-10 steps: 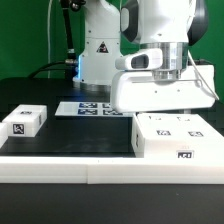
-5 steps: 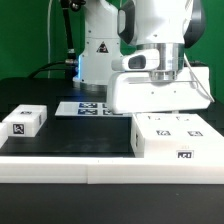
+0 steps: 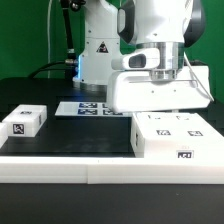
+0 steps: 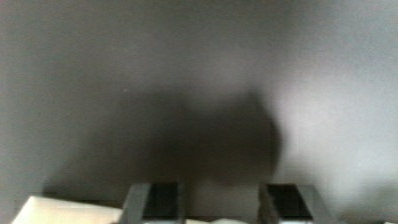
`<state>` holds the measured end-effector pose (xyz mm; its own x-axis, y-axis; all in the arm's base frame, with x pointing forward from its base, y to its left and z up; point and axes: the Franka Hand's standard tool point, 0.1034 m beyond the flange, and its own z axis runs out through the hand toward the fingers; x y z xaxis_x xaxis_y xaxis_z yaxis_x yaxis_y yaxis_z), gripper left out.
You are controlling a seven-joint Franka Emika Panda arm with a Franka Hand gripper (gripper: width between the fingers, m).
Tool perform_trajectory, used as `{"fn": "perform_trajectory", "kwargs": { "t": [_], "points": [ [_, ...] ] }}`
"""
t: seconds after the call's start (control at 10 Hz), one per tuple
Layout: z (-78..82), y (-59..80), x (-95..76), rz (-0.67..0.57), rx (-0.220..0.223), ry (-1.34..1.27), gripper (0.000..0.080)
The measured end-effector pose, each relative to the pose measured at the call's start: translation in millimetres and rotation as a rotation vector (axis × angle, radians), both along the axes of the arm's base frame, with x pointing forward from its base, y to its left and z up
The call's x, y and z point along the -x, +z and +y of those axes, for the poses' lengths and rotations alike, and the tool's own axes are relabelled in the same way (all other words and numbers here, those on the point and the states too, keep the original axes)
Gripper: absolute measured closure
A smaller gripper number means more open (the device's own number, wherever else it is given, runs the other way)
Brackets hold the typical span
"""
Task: Assemble cabinet
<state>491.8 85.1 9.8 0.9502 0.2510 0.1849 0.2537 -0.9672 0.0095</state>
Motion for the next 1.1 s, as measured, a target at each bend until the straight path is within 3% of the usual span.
{"fn": "perform_trajectory", "kwargs": {
  "t": [0.6,1.1],
  "points": [
    [-1.9,48.9,-2.9,0.032,0.006,0.011,0.0602],
    [-0.8,40.6,1.1,0.043,0.009,0.017,0.0605]
  ]
}}
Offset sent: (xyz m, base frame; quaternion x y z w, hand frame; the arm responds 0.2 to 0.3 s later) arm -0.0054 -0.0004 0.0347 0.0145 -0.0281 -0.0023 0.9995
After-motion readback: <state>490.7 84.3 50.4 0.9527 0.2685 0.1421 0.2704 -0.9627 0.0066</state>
